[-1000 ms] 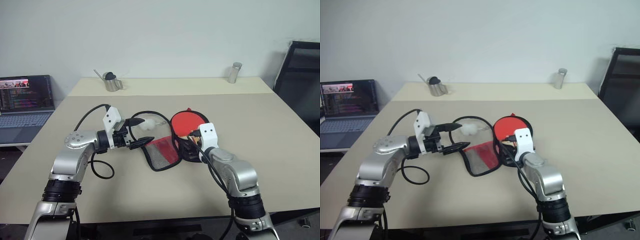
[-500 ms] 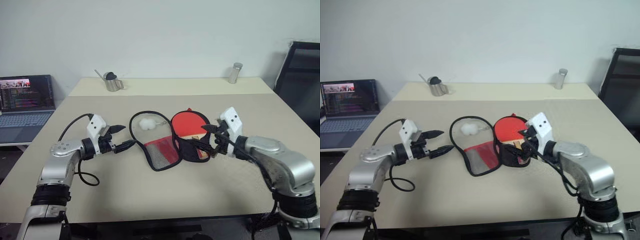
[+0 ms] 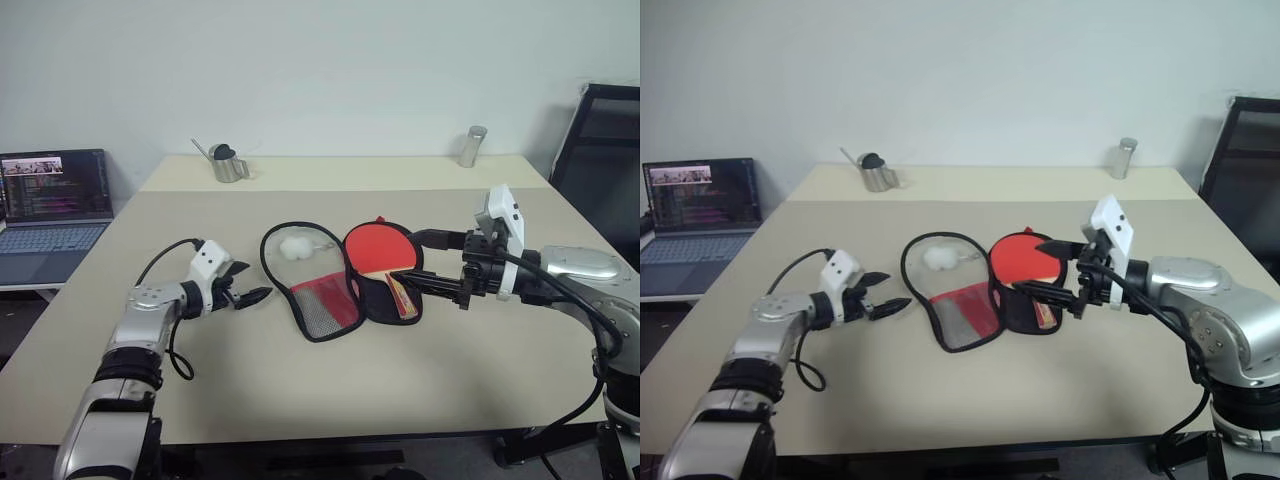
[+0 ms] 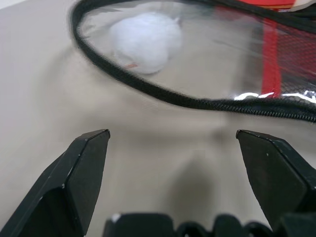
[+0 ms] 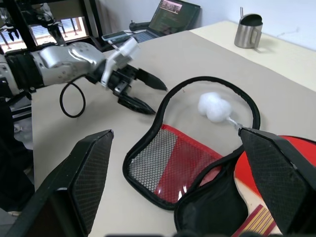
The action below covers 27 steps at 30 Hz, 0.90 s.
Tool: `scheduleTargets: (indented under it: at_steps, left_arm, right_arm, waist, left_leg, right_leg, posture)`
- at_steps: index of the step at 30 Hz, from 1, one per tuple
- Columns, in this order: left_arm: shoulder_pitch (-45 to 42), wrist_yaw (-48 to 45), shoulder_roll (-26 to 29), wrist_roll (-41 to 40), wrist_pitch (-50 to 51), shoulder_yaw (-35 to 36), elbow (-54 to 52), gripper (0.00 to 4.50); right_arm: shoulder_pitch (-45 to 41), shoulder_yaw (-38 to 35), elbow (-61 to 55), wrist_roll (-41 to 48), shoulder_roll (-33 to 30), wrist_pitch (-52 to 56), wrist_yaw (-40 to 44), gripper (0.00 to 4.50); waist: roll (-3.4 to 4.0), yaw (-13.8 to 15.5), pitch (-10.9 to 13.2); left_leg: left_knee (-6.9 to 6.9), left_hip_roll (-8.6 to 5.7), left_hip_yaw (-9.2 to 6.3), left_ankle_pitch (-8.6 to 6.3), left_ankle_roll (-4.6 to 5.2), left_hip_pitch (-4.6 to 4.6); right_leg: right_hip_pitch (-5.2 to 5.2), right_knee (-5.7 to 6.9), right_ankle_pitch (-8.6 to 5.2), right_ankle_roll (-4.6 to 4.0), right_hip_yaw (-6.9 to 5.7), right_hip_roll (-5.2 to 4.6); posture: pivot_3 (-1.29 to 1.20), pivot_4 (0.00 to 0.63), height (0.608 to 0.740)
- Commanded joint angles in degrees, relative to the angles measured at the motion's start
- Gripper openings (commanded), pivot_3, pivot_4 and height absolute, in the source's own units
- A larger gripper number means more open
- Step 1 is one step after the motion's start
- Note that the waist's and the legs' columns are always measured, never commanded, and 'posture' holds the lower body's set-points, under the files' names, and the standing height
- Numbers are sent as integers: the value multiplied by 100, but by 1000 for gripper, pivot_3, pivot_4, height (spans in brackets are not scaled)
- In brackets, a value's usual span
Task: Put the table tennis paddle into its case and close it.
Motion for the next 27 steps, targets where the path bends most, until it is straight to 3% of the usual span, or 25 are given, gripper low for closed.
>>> scheduleTargets:
  at_steps: [1, 11, 17, 27]
  left_arm:
    - [-379, -18, -205, 185, -295, -132, 393, 4500]
    - [-1104, -368, -629, 263, -646, -222, 759, 4500]
    - [-1711, -529, -1284, -41, -391, -155, 452, 4500]
    - [-2525, -165, -2250, 240, -897, -259, 1542, 4500]
  right_arm:
    - [15, -19, -126, 11, -199, -271, 74, 4465]
    - [186, -158, -168, 95, -465, -444, 14, 4465]
    - [302, -319, -26, 63, -722, -580, 62, 4465]
    - [282, -313, 317, -48, -938, -510, -226, 4465]
  waist:
    - [0, 17, 0]
    - [-1, 33, 0]
    - [-1, 110, 0]
    - [-3, 76, 0]
  left_leg:
    - [0, -1, 0, 0, 0, 0]
    - [2, -1, 0, 0, 0, -2]
    - [4, -7, -3, 0, 0, -7]
    - [5, -8, -3, -1, 2, -10]
  right_leg:
    - [0, 0, 0, 0, 0, 0]
    - [0, 1, 0, 0, -2, 2]
    - [0, -2, 1, 0, -6, 4]
    - [-1, -2, -1, 5, -6, 13]
  posture:
    - [0, 150, 740]
    - [0, 150, 740]
    - [0, 150, 740]
    - [0, 150, 740]
